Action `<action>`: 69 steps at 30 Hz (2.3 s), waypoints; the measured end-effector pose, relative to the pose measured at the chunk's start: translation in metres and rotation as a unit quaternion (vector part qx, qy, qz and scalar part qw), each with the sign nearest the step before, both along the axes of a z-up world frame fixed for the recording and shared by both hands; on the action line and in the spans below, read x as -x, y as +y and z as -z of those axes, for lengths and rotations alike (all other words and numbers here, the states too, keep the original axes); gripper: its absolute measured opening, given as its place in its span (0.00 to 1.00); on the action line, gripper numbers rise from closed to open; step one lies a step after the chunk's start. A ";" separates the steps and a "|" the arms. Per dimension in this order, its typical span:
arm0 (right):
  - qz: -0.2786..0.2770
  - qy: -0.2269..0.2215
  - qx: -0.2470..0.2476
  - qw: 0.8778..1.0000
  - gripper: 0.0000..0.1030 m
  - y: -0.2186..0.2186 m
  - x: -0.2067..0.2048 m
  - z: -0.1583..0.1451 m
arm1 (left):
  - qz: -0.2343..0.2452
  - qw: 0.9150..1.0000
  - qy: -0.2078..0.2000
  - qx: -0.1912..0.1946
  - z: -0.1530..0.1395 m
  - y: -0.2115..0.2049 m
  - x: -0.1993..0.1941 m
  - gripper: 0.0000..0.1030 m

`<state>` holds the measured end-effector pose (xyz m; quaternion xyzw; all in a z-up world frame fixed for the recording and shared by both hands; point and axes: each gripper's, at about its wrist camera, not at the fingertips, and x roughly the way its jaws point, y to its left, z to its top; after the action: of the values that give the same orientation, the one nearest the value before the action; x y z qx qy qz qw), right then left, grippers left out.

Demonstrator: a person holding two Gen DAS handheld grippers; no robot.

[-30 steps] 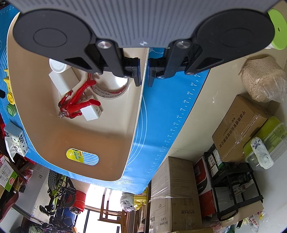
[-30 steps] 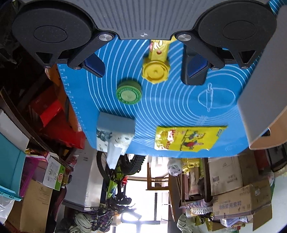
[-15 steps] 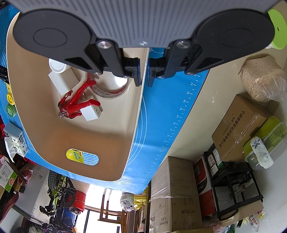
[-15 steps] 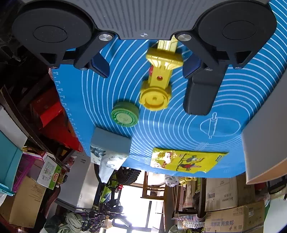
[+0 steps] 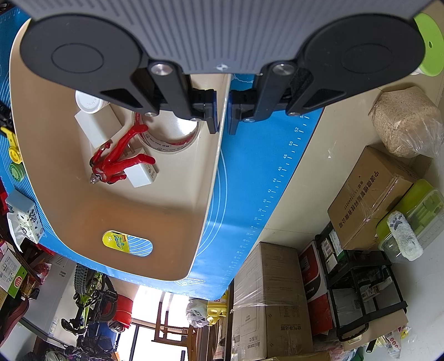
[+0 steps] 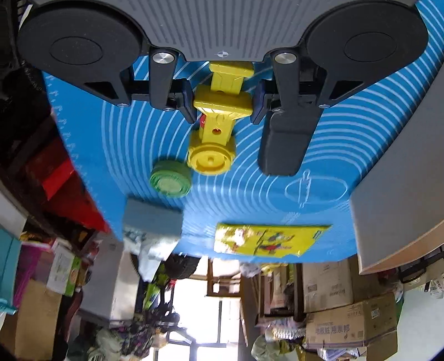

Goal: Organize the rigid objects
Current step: 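Move the right tool to the yellow toy piece and close on it, then lift the yellow toy with the right tool and release it into the basket, then lower the right tool onto the green ointment tin and grip it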

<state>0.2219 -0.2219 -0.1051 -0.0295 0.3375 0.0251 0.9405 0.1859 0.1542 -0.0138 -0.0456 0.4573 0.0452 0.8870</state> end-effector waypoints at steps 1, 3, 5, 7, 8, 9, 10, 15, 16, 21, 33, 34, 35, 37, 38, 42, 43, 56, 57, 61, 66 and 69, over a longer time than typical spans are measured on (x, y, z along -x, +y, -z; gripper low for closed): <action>0.002 -0.003 -0.004 1.000 0.45 -0.001 0.000 -0.002 | 0.000 1.000 0.000 0.000 0.000 0.000 0.000 0.08; 0.006 -0.012 -0.003 1.000 0.45 -0.002 0.002 -0.008 | 0.000 1.000 0.000 0.000 0.000 0.000 0.000 0.08; 0.009 -0.021 -0.005 1.000 0.45 -0.002 0.003 -0.016 | 0.000 1.000 0.000 0.000 0.000 0.000 0.000 0.08; 0.009 -0.031 -0.009 0.999 0.45 -0.004 0.004 -0.024 | 0.000 1.000 0.000 0.000 0.000 0.000 0.000 0.08; 0.008 -0.034 -0.009 0.999 0.45 -0.004 0.004 -0.029 | 0.000 1.000 0.000 0.000 0.000 0.000 0.000 0.08; 0.009 -0.038 -0.008 0.999 0.45 -0.004 0.004 -0.032 | 0.000 1.000 0.000 0.000 0.000 0.000 0.000 0.08; 0.010 -0.042 -0.006 0.999 0.45 -0.004 0.003 -0.036 | 0.000 1.000 0.000 0.000 0.000 0.000 0.000 0.08; 0.005 -0.074 -0.008 0.997 0.45 0.002 0.004 -0.063 | 0.000 1.000 0.000 0.000 0.000 0.000 0.000 0.08; -0.003 -0.082 -0.008 0.997 0.45 0.005 0.004 -0.070 | 0.000 1.000 0.000 0.000 0.000 -0.001 0.000 0.08; -0.051 -0.116 -0.027 0.992 0.45 0.034 0.003 -0.107 | 0.000 1.000 0.000 0.001 0.000 0.000 0.000 0.08; -0.190 -0.112 -0.060 0.974 0.45 0.128 -0.009 -0.133 | 0.000 1.000 0.000 0.001 0.000 0.000 0.000 0.08; -0.205 -0.102 -0.060 0.972 0.45 0.137 -0.009 -0.129 | 0.000 1.000 0.000 0.001 0.000 0.000 0.000 0.08; -0.221 -0.092 -0.060 0.969 0.45 0.145 -0.009 -0.125 | 0.000 1.000 0.000 0.001 0.000 0.000 0.000 0.08; -0.248 -0.070 -0.049 0.965 0.45 0.163 -0.007 -0.115 | 0.000 1.000 0.000 0.001 0.000 0.000 0.000 0.08; -0.257 -0.060 -0.044 0.963 0.45 0.170 -0.007 -0.109 | 0.000 1.000 0.000 0.001 0.000 0.000 0.000 0.08; -0.271 -0.017 -0.036 0.962 0.45 0.187 -0.009 -0.089 | 0.000 1.000 0.000 0.001 0.000 0.000 0.000 0.08; -0.272 -0.007 -0.033 0.962 0.45 0.190 -0.010 -0.085 | 0.000 1.000 0.000 0.001 0.000 0.000 0.000 0.08; -0.278 0.041 -0.017 0.960 0.47 0.197 -0.017 -0.079 | 0.000 1.000 0.000 0.001 0.000 0.000 0.000 0.08; -0.274 0.038 -0.022 0.961 0.47 0.194 -0.018 -0.081 | 0.000 1.000 0.000 0.001 0.000 0.000 0.000 0.08; -0.255 0.024 -0.044 0.966 0.48 0.174 -0.018 -0.093 | 0.000 1.000 0.000 0.001 0.001 0.001 0.000 0.08; -0.217 -0.022 -0.045 0.975 0.78 0.135 -0.017 -0.117 | 0.000 1.000 0.000 0.000 0.001 0.001 0.000 0.08; -0.187 -0.051 -0.039 0.980 0.83 0.104 -0.015 -0.129 | 0.000 1.000 0.000 0.000 0.002 0.001 0.001 0.08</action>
<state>0.2368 -0.1181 0.0240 -0.0566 0.2768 0.2121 0.9355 0.1852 0.1554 -0.0157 -0.0457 0.4576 0.0449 0.8869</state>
